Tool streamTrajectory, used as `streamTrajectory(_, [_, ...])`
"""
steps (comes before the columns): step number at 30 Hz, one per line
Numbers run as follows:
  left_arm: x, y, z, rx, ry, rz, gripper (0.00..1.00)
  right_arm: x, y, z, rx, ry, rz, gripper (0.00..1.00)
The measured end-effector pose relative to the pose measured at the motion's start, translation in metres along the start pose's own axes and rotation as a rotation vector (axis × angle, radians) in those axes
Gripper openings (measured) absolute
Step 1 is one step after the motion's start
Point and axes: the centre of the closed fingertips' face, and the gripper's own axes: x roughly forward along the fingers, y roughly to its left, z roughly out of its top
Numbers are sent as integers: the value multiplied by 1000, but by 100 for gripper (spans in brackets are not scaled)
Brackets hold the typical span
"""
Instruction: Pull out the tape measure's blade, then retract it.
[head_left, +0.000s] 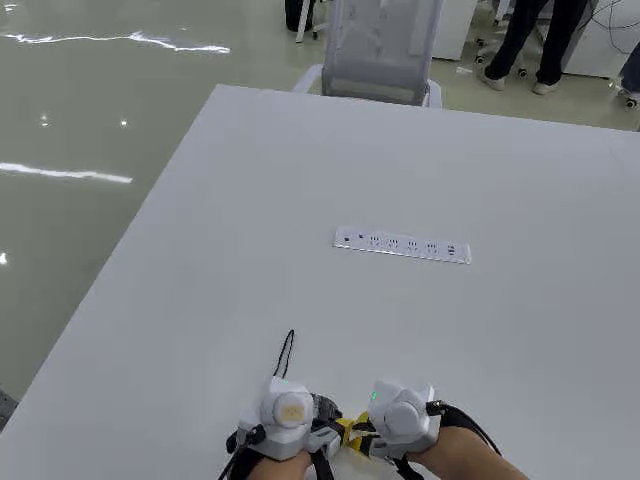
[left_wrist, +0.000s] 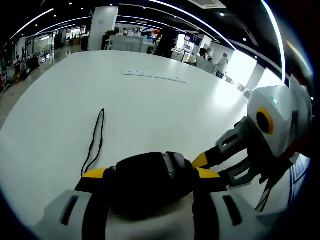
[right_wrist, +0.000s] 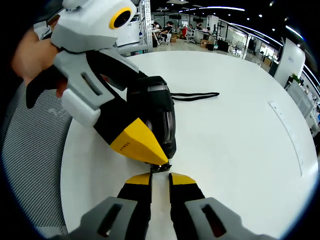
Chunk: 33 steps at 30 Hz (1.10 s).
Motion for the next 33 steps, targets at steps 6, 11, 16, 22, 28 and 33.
streamTrajectory(6, [-5,-2,18,-13,-63,-50,67,-2,-2,-1,36,-1,-12,19])
streamTrajectory(11, [-8,1,35,-16,-117,-102,73,-8,-3,0,55,-9,-25,25])
streamTrajectory(16, [-9,14,35,-19,-102,-98,89,-12,-4,0,91,-24,-24,38])
streamTrajectory(22, [-14,22,21,115,-61,-108,99,-21,-12,4,137,-69,-75,54])
streamTrajectory(28, [-22,18,17,165,-80,-171,99,-29,-15,0,173,-103,-121,73])
streamTrajectory(33, [-30,19,13,208,-96,-204,99,-37,-18,-5,234,-143,-185,96])
